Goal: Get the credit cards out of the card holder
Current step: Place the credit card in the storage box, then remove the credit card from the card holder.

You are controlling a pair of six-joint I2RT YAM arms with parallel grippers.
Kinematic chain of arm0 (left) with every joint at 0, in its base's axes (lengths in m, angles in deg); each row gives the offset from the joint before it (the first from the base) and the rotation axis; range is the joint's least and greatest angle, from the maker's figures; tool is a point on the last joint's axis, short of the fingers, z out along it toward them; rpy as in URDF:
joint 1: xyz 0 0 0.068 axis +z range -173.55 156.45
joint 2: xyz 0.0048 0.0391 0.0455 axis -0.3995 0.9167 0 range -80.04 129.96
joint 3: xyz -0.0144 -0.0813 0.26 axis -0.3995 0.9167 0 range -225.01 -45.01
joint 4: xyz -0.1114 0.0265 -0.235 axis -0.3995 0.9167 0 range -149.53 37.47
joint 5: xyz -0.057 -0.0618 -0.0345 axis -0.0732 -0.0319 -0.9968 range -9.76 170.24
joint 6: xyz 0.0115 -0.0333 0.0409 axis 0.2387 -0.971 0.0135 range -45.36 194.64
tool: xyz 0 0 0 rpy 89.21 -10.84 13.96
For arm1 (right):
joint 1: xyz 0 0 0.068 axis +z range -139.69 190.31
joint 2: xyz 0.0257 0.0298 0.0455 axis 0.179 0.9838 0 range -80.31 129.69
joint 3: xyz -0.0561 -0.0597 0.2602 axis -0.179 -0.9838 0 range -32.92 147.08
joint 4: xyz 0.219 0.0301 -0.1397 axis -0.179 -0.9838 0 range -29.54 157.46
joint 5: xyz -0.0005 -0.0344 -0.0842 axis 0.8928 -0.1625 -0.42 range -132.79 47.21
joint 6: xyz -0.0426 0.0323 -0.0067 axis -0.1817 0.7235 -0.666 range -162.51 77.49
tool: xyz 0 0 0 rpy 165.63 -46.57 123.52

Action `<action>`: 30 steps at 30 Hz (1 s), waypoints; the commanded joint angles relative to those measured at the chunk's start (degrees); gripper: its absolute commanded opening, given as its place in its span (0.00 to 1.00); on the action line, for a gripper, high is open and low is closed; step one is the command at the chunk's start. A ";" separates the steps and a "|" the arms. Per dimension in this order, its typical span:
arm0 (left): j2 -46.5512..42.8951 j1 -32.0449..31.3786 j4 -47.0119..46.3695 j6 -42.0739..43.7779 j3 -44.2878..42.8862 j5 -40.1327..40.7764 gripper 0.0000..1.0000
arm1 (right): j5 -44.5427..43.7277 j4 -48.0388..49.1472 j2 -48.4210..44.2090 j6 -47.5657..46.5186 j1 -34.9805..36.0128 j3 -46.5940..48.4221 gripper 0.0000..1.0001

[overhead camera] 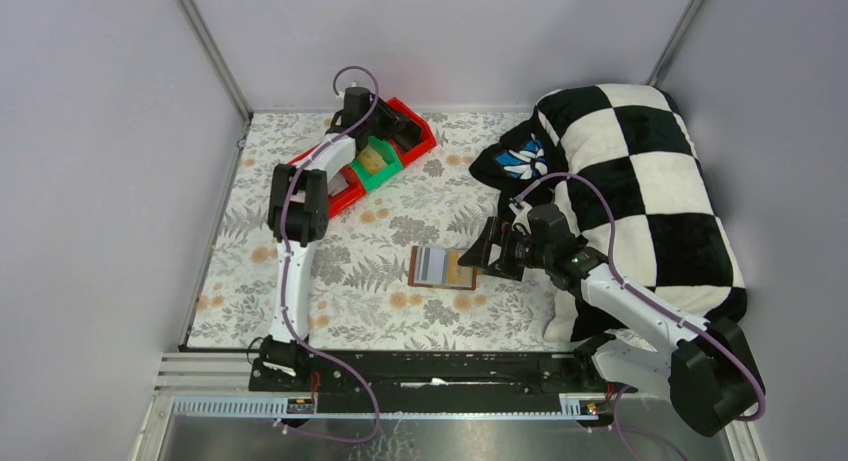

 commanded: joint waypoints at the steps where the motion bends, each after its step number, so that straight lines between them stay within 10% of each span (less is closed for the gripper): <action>1: -6.75 -0.21 1.20 2.64 2.77 1.64 0.34 | -0.90 -0.35 -1.06 -0.53 -0.19 1.61 1.00; 20: -19.82 -5.56 5.83 11.38 9.05 -0.73 0.37 | -4.93 -3.99 -3.85 -1.21 -0.23 2.34 1.00; 30: -45.87 -14.32 12.16 18.88 37.43 3.23 0.38 | -6.30 -0.64 1.41 0.13 -0.07 1.99 0.86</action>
